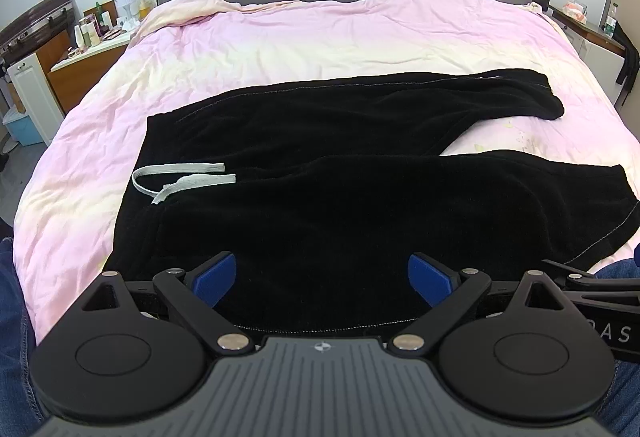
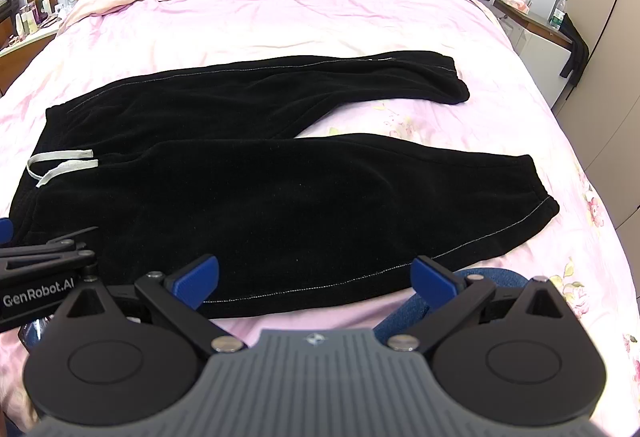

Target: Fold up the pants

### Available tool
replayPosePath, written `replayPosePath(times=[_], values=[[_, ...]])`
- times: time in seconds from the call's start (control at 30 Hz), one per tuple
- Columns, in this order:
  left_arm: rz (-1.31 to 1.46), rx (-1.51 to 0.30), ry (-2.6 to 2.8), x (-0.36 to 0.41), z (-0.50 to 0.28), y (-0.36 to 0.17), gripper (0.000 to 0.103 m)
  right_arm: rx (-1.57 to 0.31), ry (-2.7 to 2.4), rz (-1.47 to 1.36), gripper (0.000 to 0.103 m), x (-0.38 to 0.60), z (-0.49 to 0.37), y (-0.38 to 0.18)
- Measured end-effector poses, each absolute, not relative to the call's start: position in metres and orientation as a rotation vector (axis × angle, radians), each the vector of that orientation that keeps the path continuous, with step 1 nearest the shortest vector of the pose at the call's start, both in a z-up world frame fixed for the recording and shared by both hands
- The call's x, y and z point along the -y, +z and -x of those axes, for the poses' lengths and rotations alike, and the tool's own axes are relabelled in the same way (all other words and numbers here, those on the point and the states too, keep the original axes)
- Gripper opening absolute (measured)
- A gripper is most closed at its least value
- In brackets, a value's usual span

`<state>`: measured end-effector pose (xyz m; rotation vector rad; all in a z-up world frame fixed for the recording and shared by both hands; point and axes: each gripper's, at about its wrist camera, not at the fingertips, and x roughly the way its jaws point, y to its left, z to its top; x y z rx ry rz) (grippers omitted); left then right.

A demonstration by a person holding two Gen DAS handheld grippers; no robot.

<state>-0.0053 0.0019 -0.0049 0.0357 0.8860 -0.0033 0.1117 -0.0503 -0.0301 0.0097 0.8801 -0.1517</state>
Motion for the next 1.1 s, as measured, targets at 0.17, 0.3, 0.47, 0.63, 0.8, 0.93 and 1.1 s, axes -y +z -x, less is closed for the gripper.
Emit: replayPosePath(times=[0.17,0.3,0.47,0.63,0.8,0.93,1.1], values=[[-0.036,-0.887,-0.002,-0.0027,0.0061,-0.0051,0.103,-0.881,-0.152,-0.011,0.098,0.0500,-0.1118,-0.0297],[-0.031,-0.889,-0.003,-0.0023,0.0071,-0.0049,0.103,-0.881,-0.153,-0.011,0.098,0.0500,-0.1115,-0.0293],[-0.031,-0.890,-0.003,-0.0024,0.0067,-0.0045,0.103,-0.882,-0.153,-0.011,0.098,0.0499,-0.1115,-0.0292],[-0.031,-0.890,-0.002,-0.0021,0.0065,-0.0043,0.103,-0.881,-0.153,-0.011,0.098,0.0500,-0.1113,-0.0296],[-0.031,-0.891,-0.002,-0.0021,0.0070,-0.0044,0.103,-0.881,-0.154,-0.009,0.098,0.0506,-0.1115,-0.0290],[-0.030,-0.892,-0.001,-0.0017,0.0060,-0.0040,0.103,-0.880,-0.155,-0.008,0.098,0.0508,-0.1106,-0.0290],[-0.031,-0.894,-0.002,-0.0012,0.0056,-0.0047,0.103,-0.881,-0.157,-0.008,0.098,0.0508,-0.1105,-0.0290]])
